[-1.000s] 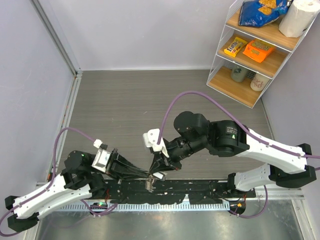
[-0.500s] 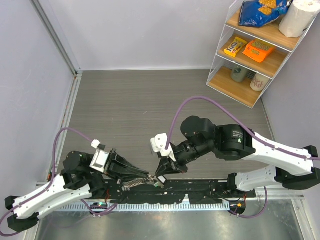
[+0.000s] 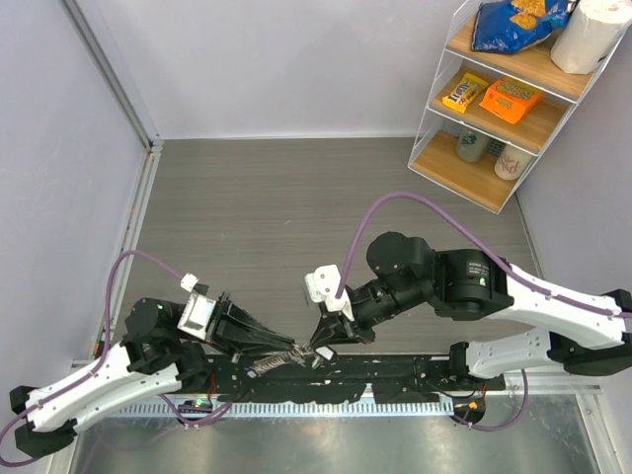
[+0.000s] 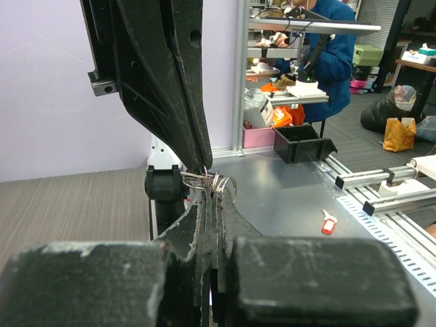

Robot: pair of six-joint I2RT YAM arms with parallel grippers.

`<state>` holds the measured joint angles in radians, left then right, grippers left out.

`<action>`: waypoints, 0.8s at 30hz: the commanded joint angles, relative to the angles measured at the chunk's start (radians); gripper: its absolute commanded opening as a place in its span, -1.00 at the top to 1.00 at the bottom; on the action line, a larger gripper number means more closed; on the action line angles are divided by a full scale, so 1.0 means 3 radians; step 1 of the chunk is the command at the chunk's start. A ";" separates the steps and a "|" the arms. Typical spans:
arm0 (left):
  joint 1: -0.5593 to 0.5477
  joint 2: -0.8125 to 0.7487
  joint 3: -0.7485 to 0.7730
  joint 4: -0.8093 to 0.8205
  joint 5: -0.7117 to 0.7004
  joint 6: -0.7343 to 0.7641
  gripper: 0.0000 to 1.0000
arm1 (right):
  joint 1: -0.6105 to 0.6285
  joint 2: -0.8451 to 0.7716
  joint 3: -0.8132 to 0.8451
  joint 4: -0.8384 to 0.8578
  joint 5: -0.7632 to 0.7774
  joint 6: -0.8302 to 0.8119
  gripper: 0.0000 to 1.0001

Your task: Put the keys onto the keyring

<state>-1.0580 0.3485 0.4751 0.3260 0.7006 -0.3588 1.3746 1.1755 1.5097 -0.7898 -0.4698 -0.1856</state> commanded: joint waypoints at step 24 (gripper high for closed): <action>-0.0001 0.0025 0.0145 0.0325 -0.0065 -0.0082 1.00 | -0.0567 -0.0953 -0.1856 0.0807 0.2103 0.1180 0.89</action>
<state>-1.0580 0.3538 0.4908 0.3725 0.6998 -0.3683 1.3022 0.9142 1.0489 -0.6403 0.1093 0.0505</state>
